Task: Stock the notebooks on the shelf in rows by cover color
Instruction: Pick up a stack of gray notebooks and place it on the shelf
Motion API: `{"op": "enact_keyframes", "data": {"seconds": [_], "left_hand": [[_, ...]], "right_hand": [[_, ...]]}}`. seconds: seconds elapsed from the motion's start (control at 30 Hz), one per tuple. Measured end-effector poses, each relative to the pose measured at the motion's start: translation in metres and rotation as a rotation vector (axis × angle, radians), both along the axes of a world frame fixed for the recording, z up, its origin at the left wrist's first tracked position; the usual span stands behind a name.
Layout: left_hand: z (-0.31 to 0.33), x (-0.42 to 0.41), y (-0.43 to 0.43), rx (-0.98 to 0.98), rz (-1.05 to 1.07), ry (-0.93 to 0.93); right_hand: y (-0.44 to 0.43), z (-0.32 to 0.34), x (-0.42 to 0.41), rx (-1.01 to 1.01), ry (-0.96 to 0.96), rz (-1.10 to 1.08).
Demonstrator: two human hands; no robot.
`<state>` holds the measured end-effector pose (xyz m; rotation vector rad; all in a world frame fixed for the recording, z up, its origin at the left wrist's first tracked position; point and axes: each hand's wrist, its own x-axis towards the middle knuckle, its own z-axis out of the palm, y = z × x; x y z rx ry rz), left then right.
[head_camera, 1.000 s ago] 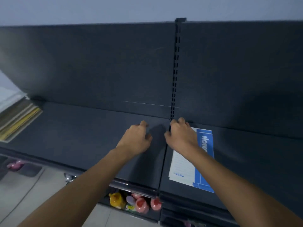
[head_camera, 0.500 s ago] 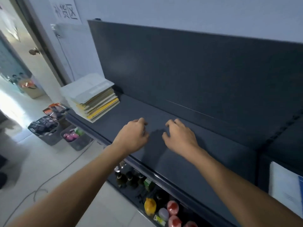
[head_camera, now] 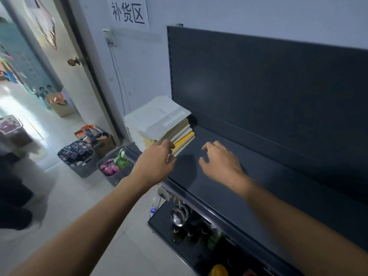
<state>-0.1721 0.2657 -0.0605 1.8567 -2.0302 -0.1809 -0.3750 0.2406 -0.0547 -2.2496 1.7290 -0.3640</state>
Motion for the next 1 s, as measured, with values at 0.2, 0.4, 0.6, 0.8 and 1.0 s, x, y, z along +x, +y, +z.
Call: {"op": "enact_keyframes", "data": {"seconds": [0.2, 0.4, 0.6, 0.8, 1.0], "left_hand": [[0.014, 0.043, -0.042, -0.073, -0.021, 0.016], [0.032, 0.067, -0.101, -0.113, -0.081, 0.002], [0.04, 0.086, -0.164, -0.172, -0.133, -0.039], [0.036, 0.104, -0.201, -0.109, -0.133, -0.108], [0.027, 0.127, -0.226, -0.025, -0.11, -0.236]], "right_hand": [[-0.048, 0.002, 0.044, 0.004, -0.007, -0.001], [-0.102, 0.003, 0.077, 0.033, -0.05, -0.05], [-0.142, 0.002, 0.089, 0.058, -0.09, -0.125], [-0.155, -0.005, 0.086, 0.111, -0.17, -0.19], [-0.155, -0.003, 0.102, 0.243, -0.258, -0.318]]}}
